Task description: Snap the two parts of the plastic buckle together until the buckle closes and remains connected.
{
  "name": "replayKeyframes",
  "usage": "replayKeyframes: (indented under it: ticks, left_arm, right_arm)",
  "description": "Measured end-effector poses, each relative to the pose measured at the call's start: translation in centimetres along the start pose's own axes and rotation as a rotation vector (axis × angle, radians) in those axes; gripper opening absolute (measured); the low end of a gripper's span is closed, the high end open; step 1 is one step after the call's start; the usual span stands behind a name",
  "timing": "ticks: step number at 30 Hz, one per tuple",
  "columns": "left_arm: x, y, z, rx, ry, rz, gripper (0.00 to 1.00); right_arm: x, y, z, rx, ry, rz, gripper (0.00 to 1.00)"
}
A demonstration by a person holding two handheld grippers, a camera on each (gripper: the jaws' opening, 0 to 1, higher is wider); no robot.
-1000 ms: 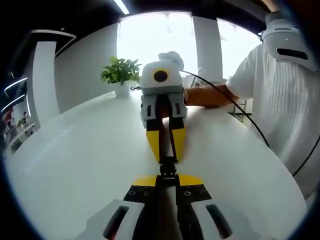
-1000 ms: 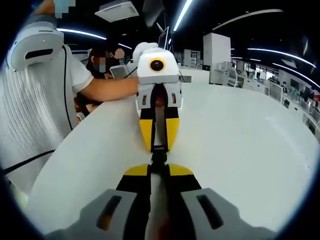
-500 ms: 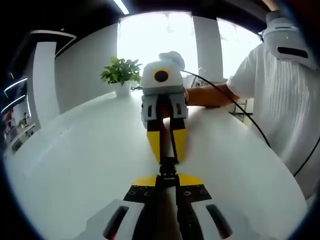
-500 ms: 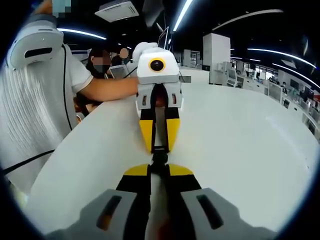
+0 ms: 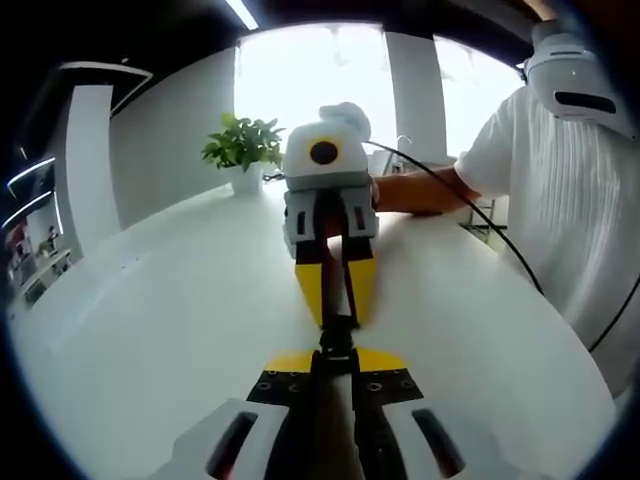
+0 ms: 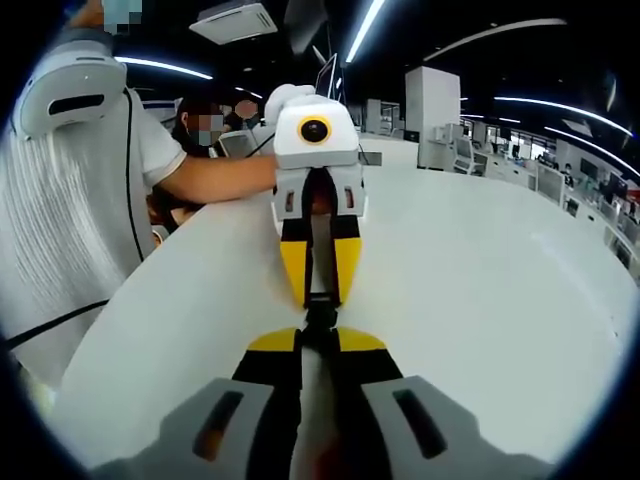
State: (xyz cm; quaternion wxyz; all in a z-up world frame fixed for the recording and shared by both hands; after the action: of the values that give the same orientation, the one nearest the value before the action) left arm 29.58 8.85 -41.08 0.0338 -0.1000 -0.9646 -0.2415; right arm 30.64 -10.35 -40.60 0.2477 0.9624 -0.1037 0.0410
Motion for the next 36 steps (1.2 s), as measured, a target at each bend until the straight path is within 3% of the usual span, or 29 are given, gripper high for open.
replayKeyframes:
  ticks: [36]
  left_arm:
    - [0.23,-0.68,-0.44,-0.005,-0.013,-0.026,0.08]
  right_arm:
    - [-0.15,-0.09,-0.08,-0.003,-0.001,0.012,0.09]
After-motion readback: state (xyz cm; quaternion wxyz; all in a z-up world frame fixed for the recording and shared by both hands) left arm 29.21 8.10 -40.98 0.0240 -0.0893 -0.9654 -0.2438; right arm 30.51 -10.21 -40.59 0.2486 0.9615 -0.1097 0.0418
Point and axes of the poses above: the point that each gripper's makers call its tool centre point, and the gripper's own axes: y roughly backward along the fingers, x roughly to its right, z roughly out of its underside, the point moved 10 cm from there along y, roughly backward along the fingers, and after that the axes turned 14 degrees about z, right-handed, at the moved point
